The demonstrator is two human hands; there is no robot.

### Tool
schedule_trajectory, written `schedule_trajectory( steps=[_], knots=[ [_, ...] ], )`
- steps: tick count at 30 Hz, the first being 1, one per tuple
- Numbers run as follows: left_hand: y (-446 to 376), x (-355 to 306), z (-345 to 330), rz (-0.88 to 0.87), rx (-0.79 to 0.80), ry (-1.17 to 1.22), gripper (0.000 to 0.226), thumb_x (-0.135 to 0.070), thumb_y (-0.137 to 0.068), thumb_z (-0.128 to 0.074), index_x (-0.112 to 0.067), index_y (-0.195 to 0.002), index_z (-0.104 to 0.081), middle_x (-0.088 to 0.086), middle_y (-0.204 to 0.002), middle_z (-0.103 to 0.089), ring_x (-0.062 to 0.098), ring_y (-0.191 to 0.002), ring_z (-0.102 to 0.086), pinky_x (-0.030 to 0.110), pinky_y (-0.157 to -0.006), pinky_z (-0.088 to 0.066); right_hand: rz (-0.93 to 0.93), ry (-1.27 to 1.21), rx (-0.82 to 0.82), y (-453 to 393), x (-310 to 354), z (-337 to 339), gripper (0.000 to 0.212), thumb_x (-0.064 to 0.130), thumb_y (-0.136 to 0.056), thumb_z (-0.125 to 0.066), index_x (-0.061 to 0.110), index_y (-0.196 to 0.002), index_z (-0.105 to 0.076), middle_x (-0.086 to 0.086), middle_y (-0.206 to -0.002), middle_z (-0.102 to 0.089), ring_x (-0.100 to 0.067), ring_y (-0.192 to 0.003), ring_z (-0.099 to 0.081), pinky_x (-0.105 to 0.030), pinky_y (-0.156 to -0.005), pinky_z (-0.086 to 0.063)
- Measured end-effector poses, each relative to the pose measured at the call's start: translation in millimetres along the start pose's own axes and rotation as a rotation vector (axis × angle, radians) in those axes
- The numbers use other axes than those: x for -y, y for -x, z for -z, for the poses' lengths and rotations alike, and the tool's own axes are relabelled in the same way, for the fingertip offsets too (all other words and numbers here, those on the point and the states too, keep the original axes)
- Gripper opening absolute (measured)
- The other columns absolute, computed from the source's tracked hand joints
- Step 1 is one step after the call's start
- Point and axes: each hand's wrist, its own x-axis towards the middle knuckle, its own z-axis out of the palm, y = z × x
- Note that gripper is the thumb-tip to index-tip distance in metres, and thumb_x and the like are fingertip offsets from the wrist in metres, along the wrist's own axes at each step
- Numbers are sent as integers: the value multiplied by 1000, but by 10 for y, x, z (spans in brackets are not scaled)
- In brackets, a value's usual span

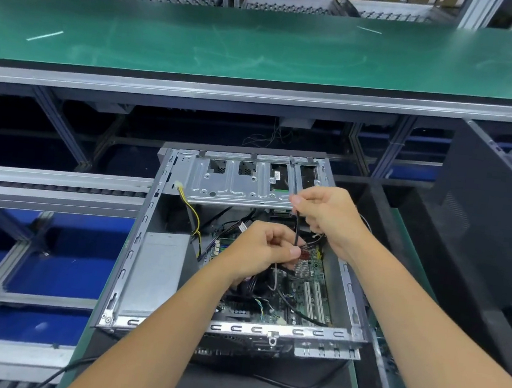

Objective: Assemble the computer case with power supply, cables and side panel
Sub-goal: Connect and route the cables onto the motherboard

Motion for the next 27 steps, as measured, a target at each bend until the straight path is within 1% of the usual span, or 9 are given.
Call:
schedule_trajectory(
  steps=[3, 8, 12, 14, 16, 18, 20, 24, 27],
  knots=[
    [19, 22, 17, -24, 30, -33, 15, 2, -90, -61, -11, -95, -67, 11, -75, -58, 11, -72, -66, 24, -76, -55, 19, -19, -151, -38, -3, -15, 21, 9, -91, -69, 10, -72, -62, 16, -46, -49, 2, -38, -41, -11, -42, -32],
    [30, 51, 84, 31, 131, -18, 13, -7, -89, -65, -19, -94, -68, -9, -66, -59, 17, -81, -64, 43, -93, -49, 76, -19, -256, -62, -33, -99, 33, 7, -90, -69, 17, -61, -56, 19, -43, -47, 2, -40, -42, -14, -48, -33],
    [-50, -42, 124, 35, 22, -92, 16, -19, -88, -68, -21, -104, -66, -3, -89, -71, 10, -87, -67, 27, -87, -51, 98, -3, -109, -22, 0, -95, 23, 8, -91, -69, 16, -71, -62, 16, -50, -53, 4, -42, -43, -8, -44, -34],
    [-136, -213, 153, -13, -155, 85, 20, -34, -92, -62, -22, -108, -63, -1, -106, -70, 14, -96, -67, 29, -87, -54, 96, 74, -3, 0, 27, -84, 23, 11, -91, -70, 18, -70, -64, 15, -57, -55, 4, -47, -45, -9, -49, -35],
    [-236, -396, 187, -73, -207, 230, 31, -47, -92, -52, -24, -110, -61, 1, -118, -64, 16, -99, -66, 27, -80, -54, 79, 143, 70, 16, 37, -74, 20, 13, -89, -73, 12, -70, -67, 16, -60, -56, 4, -58, -52, -14, -59, -40],
    [-298, -514, 188, -122, -227, 141, 25, -39, -99, -46, -20, -101, -63, 2, -109, -66, 13, -89, -65, 23, -70, -53, 71, 161, 110, 30, 62, -80, 19, 12, -87, -75, 3, -72, -68, 19, -52, -52, 3, -60, -55, -14, -61, -42],
    [-337, -506, 196, -92, -334, 87, 28, -25, -102, -44, -12, -85, -63, 4, -85, -67, 14, -73, -64, 24, -63, -52, 63, 202, 103, 44, 92, -88, 17, 13, -85, -77, 12, -69, -70, 15, -53, -50, -2, -54, -50, -16, -58, -39],
    [-313, -300, 323, 200, -529, 180, 21, -17, -97, -57, -3, -81, -59, 3, -57, -59, 16, -48, -59, 25, -50, -52, -87, 35, 104, 84, 94, 17, 25, -3, -72, -61, 15, -88, -57, 0, -68, -43, -8, -46, -36, -20, -47, -26],
    [-291, -108, 363, 434, -530, 137, 10, -5, -93, -59, 0, -86, -56, 8, -61, -56, 16, -43, -53, 22, -41, -47, -142, -152, 191, 108, 67, 154, 35, -12, -66, -46, 15, -90, -45, -3, -75, -31, -8, -45, -27, -23, -48, -22]
  ],
)
